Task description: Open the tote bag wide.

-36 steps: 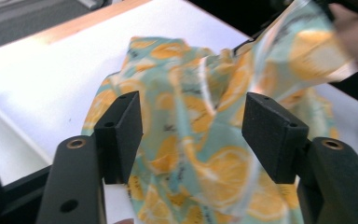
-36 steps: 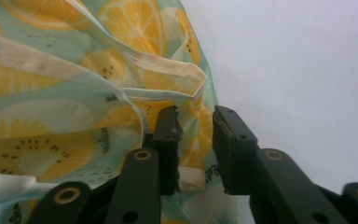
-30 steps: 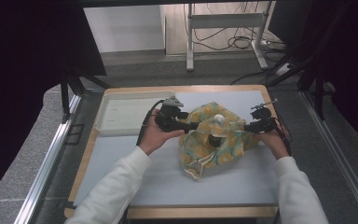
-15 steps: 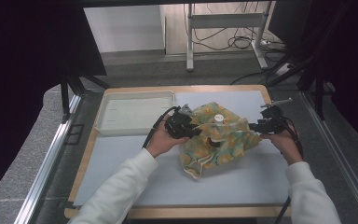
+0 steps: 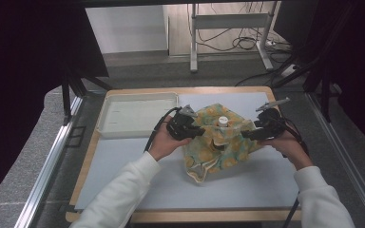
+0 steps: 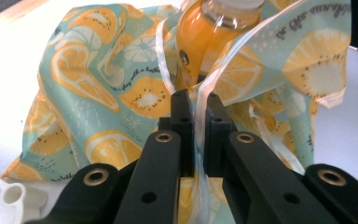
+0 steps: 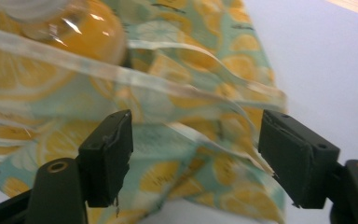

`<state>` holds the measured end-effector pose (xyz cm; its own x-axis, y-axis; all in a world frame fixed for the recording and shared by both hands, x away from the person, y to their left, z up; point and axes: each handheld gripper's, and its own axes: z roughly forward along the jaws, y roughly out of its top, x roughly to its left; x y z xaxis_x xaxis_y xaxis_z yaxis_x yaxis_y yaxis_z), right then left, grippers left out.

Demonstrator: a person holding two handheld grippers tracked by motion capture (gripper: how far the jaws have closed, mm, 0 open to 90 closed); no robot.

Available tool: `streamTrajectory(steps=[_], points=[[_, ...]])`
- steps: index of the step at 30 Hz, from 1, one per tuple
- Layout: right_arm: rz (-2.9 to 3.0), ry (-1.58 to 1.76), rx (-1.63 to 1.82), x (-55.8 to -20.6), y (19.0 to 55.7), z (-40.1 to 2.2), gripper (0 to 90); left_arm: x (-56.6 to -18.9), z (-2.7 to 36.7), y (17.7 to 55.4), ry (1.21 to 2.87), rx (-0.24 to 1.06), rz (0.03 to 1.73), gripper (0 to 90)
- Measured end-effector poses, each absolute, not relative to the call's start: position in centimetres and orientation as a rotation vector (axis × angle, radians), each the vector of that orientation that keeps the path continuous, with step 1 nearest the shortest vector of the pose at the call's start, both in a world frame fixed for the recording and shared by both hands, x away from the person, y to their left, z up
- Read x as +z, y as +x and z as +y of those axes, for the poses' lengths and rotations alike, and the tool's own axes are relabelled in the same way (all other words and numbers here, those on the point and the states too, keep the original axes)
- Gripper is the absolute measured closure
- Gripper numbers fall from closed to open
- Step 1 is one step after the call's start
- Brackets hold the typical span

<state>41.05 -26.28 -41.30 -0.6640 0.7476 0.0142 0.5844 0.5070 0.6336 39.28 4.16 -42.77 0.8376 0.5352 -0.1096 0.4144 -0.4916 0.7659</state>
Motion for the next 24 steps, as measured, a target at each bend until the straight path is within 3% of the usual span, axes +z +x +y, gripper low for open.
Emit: streamTrajectory(steps=[19, 22, 24], points=[[2.612, 1.003, 0.907, -41.2, 41.0, -24.1, 22.9, -39.0, 4.5, 40.6, 2.018, 0.145, 0.736, 87.8], [2.635, 0.978, 0.906, -41.2, 41.1, -23.9, 31.6, -38.8, 4.6, 41.0, 2.002, 0.134, 0.755, 87.8], [2.654, 0.932, 0.905, -41.4, 41.2, -23.7, 43.4, -38.8, 4.7, 41.2, 1.999, 0.128, 0.760, 87.8]])
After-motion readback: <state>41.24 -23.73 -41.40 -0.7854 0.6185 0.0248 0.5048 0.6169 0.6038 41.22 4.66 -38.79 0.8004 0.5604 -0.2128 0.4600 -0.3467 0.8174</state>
